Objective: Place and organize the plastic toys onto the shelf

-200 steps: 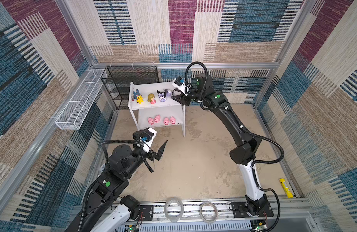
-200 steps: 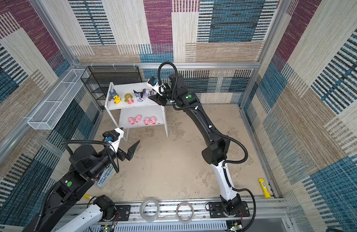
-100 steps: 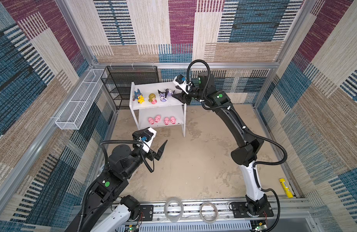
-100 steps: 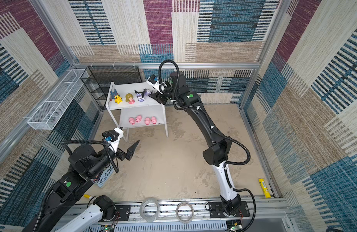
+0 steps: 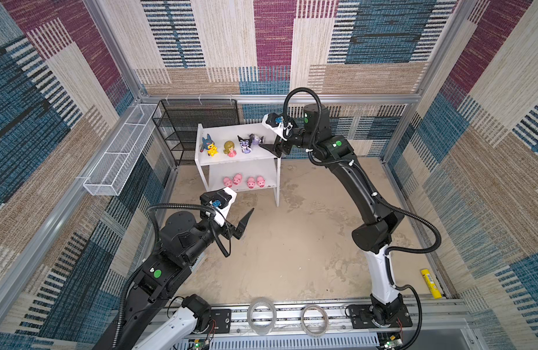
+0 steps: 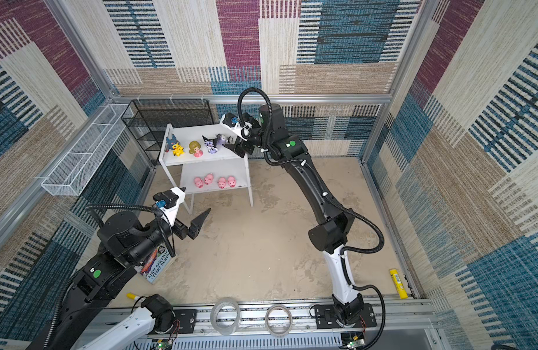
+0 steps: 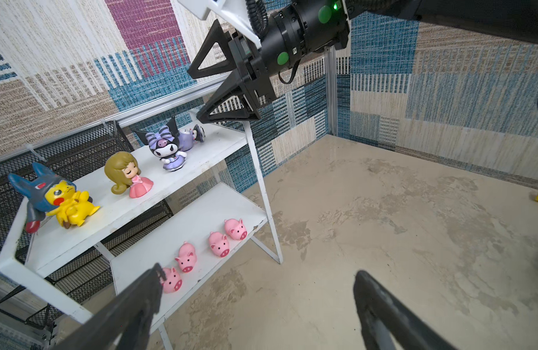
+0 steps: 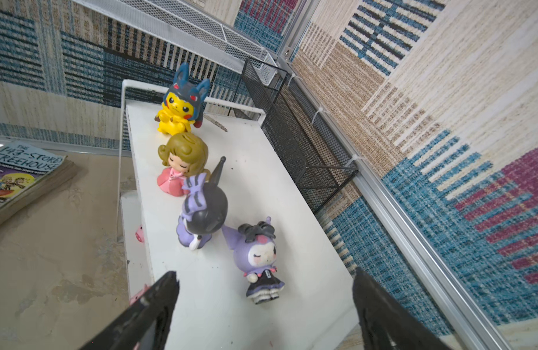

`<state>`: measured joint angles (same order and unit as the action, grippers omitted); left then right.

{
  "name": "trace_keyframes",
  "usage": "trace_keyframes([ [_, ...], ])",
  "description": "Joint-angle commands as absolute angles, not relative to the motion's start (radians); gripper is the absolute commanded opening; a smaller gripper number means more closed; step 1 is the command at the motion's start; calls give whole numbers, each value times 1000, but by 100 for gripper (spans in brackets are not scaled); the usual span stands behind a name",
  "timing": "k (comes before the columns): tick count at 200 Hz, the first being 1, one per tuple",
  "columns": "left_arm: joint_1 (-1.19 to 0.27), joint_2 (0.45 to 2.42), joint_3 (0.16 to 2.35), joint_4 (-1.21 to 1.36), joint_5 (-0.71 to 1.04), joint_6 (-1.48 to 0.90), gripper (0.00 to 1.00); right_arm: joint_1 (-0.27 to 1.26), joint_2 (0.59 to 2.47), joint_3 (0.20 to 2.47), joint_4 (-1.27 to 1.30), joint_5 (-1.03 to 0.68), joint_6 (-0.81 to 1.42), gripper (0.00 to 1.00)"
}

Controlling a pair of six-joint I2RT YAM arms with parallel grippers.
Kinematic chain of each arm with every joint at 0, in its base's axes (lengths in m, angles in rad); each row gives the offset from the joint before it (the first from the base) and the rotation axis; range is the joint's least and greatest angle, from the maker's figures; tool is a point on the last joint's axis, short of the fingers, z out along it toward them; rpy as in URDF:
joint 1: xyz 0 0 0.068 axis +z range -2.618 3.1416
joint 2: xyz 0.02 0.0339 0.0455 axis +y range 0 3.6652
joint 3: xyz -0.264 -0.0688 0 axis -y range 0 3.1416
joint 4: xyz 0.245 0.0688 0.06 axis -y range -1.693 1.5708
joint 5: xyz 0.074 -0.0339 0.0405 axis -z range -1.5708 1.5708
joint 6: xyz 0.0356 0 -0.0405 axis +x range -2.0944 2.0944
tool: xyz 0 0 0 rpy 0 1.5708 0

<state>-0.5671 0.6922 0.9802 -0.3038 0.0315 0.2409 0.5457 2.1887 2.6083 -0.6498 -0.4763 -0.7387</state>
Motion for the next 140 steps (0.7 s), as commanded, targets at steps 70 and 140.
trace_keyframes([
  [70, -567, 966, 1405, -546, 108, 372, 99, 543, 2029, 2405, -603, -473, -718, 92],
  [140, -567, 1069, 1541, -595, 151, 364, 99, 496, 2056, 2599, -926, -703, -799, 83],
])
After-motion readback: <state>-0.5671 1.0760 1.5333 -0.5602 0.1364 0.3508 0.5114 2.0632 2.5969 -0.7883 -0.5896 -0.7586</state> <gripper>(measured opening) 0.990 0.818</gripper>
